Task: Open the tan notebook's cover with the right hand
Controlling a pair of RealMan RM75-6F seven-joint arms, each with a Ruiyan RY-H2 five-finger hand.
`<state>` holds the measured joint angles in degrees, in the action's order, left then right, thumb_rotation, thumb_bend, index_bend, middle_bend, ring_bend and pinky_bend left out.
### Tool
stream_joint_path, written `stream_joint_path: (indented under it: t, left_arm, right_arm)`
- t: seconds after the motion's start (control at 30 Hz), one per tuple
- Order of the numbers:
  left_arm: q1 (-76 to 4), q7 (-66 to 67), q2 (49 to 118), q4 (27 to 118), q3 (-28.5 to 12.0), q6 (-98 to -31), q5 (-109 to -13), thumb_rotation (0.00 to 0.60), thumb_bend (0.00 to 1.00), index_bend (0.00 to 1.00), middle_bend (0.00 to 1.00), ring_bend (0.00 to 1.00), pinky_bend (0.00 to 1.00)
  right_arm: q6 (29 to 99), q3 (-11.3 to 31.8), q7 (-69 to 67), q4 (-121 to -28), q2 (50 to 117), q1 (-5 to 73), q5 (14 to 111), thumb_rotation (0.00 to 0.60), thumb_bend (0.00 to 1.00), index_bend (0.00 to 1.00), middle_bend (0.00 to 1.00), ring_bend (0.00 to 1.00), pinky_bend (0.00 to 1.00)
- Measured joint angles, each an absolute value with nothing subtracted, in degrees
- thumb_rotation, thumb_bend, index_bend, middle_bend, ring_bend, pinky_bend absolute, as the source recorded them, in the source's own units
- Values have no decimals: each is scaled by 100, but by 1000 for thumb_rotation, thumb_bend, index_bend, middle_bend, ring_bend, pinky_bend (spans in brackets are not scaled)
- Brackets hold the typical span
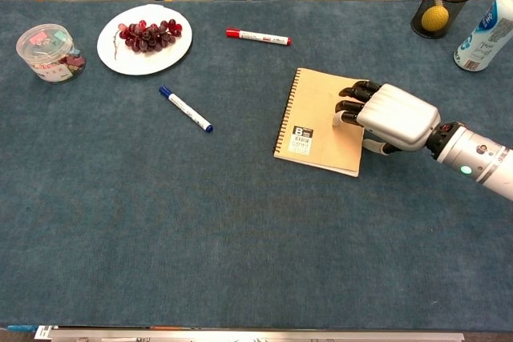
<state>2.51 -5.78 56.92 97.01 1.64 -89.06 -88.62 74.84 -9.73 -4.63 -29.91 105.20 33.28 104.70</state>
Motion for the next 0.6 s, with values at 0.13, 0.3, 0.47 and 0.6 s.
stream_joint_path:
  t: [0.13, 0.3, 0.47, 0.6]
  left_arm:
    - [252, -578, 5692, 9701, 166, -8909, -8871, 600, 408, 249, 141, 179, 108]
    - [258, -592, 5696, 9683, 165, -8914, -8862, 600, 408, 249, 141, 179, 108]
    - [254, -587, 5701, 9674, 166, -8902, -8861, 600, 408, 249, 141, 179, 108]
    - [254, -600, 5704, 9665, 164, -8894, -8846, 600, 408, 249, 141, 179, 108]
  right_arm:
    - [7492, -978, -505, -2905, 10569, 3344, 10469, 600, 295, 322, 288, 142, 184]
    - [7516, -984, -602, -2830, 10615, 3365, 10464, 600, 387, 322, 288, 142, 184]
    - [7531, -964, -651, -2770, 10660, 3392, 10439, 600, 403, 323, 288, 141, 184]
    - [7556, -929, -682, -2715, 10723, 3407, 10405, 600, 428, 339, 292, 149, 184]
